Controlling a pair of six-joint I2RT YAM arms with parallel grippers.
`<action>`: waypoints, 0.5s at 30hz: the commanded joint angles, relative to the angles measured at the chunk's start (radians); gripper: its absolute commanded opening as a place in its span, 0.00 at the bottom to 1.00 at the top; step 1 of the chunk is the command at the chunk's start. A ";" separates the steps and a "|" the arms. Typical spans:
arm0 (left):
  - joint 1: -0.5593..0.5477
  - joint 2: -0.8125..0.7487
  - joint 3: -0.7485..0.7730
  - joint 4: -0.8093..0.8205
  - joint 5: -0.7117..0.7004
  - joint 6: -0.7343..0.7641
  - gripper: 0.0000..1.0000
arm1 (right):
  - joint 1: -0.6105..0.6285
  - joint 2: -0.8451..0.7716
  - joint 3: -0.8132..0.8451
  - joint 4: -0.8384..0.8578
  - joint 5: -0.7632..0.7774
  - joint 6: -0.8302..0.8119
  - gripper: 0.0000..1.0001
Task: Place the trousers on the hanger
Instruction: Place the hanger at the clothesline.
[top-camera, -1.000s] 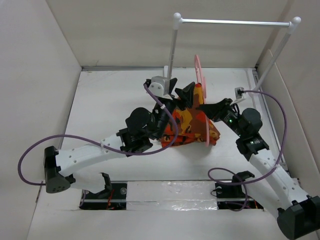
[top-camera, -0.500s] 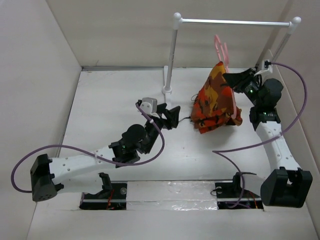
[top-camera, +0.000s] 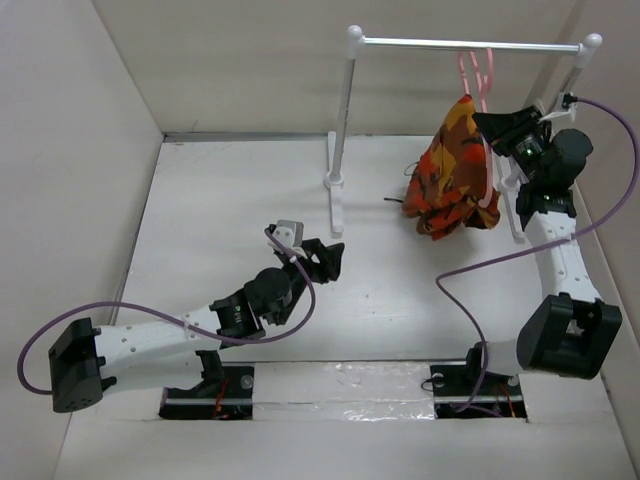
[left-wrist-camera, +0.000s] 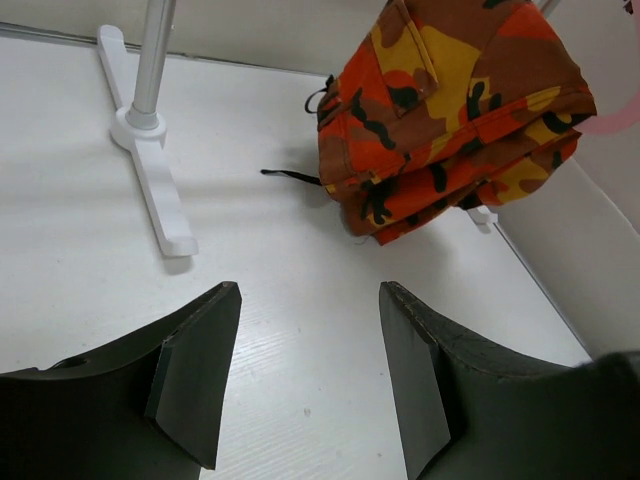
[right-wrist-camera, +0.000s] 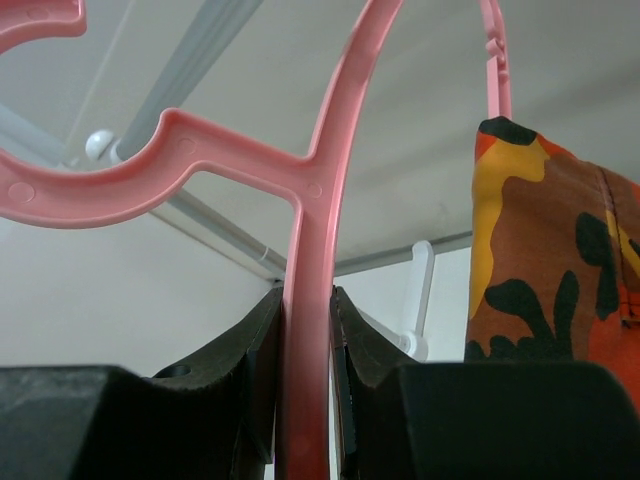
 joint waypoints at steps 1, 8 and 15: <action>0.005 -0.013 -0.008 0.025 0.024 -0.032 0.54 | -0.020 -0.002 0.156 0.219 -0.014 0.036 0.00; 0.005 -0.017 -0.022 0.029 0.030 -0.035 0.54 | -0.040 0.071 0.249 0.179 -0.025 0.019 0.00; 0.005 -0.007 -0.024 0.048 0.029 -0.020 0.54 | -0.083 0.122 0.260 0.183 -0.043 0.030 0.00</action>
